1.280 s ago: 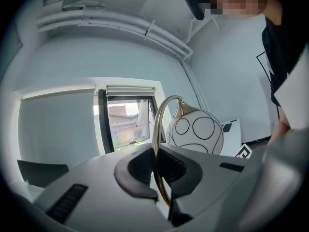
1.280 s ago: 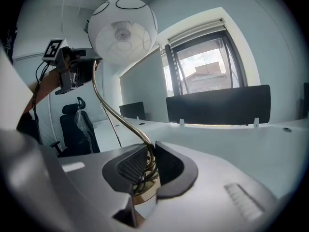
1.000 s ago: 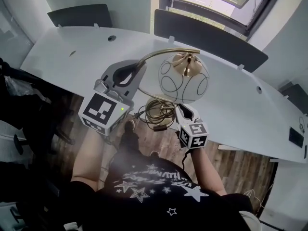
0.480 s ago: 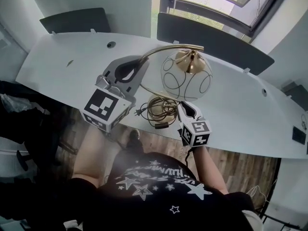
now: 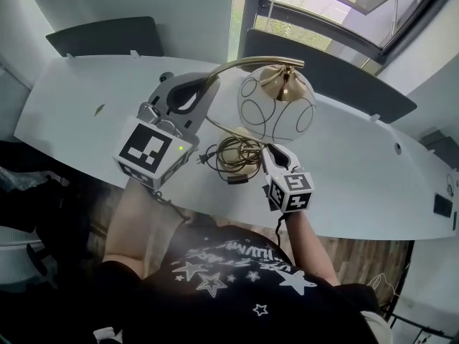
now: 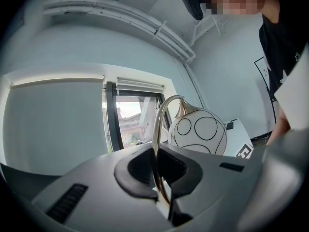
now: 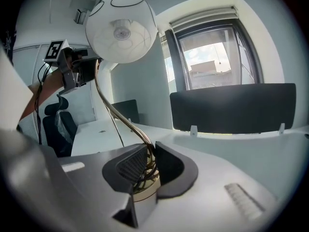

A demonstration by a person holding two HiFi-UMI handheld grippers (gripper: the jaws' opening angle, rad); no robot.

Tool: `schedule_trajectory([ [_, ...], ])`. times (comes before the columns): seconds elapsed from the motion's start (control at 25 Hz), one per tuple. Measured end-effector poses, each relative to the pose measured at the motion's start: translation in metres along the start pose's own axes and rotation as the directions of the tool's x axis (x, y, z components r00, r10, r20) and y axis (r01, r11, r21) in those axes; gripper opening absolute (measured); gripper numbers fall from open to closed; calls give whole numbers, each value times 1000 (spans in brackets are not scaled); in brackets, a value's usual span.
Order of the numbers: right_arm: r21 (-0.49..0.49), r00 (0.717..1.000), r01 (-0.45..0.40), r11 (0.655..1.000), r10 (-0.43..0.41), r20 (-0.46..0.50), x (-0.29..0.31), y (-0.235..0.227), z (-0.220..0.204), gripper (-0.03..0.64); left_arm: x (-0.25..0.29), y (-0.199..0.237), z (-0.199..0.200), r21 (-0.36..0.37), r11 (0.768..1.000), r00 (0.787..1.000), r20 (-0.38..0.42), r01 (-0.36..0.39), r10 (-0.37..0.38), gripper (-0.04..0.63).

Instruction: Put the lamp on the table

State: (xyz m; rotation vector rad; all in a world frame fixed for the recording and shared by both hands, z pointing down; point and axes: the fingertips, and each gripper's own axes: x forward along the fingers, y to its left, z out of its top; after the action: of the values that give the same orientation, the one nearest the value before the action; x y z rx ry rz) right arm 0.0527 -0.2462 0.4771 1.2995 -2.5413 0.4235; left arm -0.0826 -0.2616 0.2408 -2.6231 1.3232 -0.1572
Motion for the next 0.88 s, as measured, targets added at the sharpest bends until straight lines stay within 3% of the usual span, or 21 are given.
schedule_trajectory([
  [0.44,19,998,44,999,-43,-45,82,5,18,44,29,86,-28,-33,999,999,19,39,-39,5],
  [0.68,43,997,63,997,-61,-54,106,6,24,44,40,107,-37,-31,997,997,9,73,-73,5],
  [0.88,61,995,85,995,-82,-54,134,9,28,44,45,133,-48,-25,998,998,22,57,-57,5],
])
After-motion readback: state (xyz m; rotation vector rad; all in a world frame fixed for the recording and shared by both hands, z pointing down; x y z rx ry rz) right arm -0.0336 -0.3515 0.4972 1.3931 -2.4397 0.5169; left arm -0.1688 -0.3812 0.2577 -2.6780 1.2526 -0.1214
